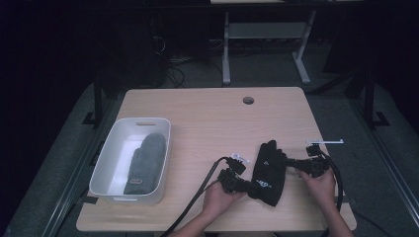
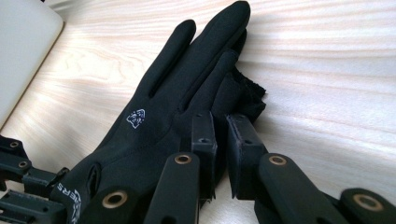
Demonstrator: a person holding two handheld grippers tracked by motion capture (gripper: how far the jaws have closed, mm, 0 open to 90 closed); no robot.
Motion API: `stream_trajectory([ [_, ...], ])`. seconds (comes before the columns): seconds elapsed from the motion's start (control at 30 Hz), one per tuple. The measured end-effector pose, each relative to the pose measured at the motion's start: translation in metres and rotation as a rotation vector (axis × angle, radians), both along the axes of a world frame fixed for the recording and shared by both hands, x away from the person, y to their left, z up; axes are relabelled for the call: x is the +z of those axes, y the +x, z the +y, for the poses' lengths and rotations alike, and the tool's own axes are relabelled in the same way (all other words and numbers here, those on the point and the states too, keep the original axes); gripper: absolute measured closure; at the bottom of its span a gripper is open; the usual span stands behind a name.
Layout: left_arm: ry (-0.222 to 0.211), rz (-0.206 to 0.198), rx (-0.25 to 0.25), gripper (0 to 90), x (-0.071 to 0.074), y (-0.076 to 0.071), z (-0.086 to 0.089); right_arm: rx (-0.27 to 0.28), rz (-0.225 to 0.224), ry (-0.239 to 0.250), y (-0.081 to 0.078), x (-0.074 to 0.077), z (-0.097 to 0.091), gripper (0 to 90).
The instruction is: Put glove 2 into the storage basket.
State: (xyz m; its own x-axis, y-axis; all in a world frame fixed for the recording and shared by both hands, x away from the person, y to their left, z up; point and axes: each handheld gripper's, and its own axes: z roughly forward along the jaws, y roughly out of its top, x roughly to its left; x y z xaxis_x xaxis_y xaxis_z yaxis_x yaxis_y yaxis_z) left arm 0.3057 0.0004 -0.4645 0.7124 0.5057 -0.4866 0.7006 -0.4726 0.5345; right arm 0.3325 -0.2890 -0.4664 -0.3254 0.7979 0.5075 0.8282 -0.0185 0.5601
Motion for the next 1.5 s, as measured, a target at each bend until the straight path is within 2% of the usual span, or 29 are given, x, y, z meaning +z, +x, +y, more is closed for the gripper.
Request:
stream_trajectory([
  [0.2,0.005,0.005,-0.001,79.1,0.000,0.002,0.005,-0.004,0.009,-0.008,0.004,-0.002,0.007,79.9],
  [0.23,0.011,0.007,-0.006,79.2,0.000,0.002,0.005,-0.007,0.008,-0.007,0.005,-0.002,0.008,76.7],
  [0.27,0.012,0.008,-0.007,79.2,-0.001,0.002,0.005,-0.015,0.005,-0.007,0.006,-0.002,0.008,66.5],
  [0.3,0.013,0.008,-0.009,79.1,-0.001,0.002,0.005,-0.027,-0.001,-0.006,0.007,-0.002,0.008,61.4],
  [0.37,0.015,0.006,-0.011,79.2,-0.001,0.003,0.006,-0.032,0.009,0.015,0.009,-0.004,0.007,55.1],
  [0.47,0.015,0.008,-0.011,79.1,-0.001,0.003,0.006,-0.029,0.026,0.070,0.011,-0.007,0.006,49.3],
  [0.57,0.015,0.005,-0.010,79.1,-0.001,0.003,0.005,-0.023,0.030,0.081,0.012,-0.008,0.008,48.2],
  [0.63,0.016,0.005,-0.012,79.1,-0.001,0.003,0.005,-0.020,0.044,0.078,0.013,-0.009,0.011,51.5],
  [0.8,0.009,0.008,-0.008,79.2,-0.001,0.003,0.005,-0.018,0.059,0.066,0.015,-0.011,0.018,73.1],
  [0.87,0.006,0.012,-0.008,79.3,0.000,0.004,0.006,-0.018,0.056,0.075,0.015,-0.010,0.018,75.7],
  [1.17,-0.005,-0.004,-0.010,79.5,0.004,0.004,0.014,-0.012,0.038,0.094,0.011,0.001,0.018,76.4],
  [1.5,-0.011,-0.023,0.013,79.5,0.016,0.003,0.027,0.000,0.010,0.098,0.013,0.022,0.032,76.3],
])
